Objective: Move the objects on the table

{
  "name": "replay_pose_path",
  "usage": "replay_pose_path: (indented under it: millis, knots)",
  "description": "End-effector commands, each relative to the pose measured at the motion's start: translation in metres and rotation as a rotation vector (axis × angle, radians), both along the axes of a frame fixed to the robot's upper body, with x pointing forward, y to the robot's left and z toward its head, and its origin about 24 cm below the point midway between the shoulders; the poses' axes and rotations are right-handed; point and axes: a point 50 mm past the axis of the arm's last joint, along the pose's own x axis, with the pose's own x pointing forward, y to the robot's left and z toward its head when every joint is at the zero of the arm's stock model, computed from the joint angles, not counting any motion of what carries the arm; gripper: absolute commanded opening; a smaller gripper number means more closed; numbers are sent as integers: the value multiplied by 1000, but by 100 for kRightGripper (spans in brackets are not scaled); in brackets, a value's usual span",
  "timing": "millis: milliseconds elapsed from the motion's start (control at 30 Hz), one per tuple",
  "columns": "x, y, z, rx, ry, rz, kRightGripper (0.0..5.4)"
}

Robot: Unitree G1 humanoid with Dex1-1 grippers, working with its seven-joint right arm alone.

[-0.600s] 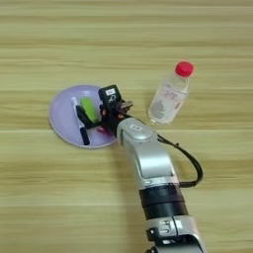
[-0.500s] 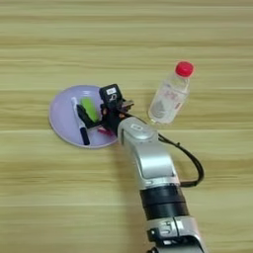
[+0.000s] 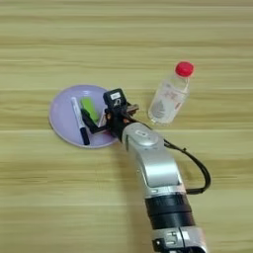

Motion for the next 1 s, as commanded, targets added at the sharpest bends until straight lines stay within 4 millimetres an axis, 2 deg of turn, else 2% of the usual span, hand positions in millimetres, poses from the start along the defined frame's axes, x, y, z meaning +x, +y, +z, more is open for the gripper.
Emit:
replay_pose_path:
  millis: [33, 267, 433, 1000]
  knots:
    - [2, -10, 24, -54, -111, -5, 539]
    - [-6, -22, 18, -99, -85, -15, 539]
    - [-9, -24, 17, -116, -71, 0, 539]
    - [-9, -11, 9, -90, -31, 66, 539]
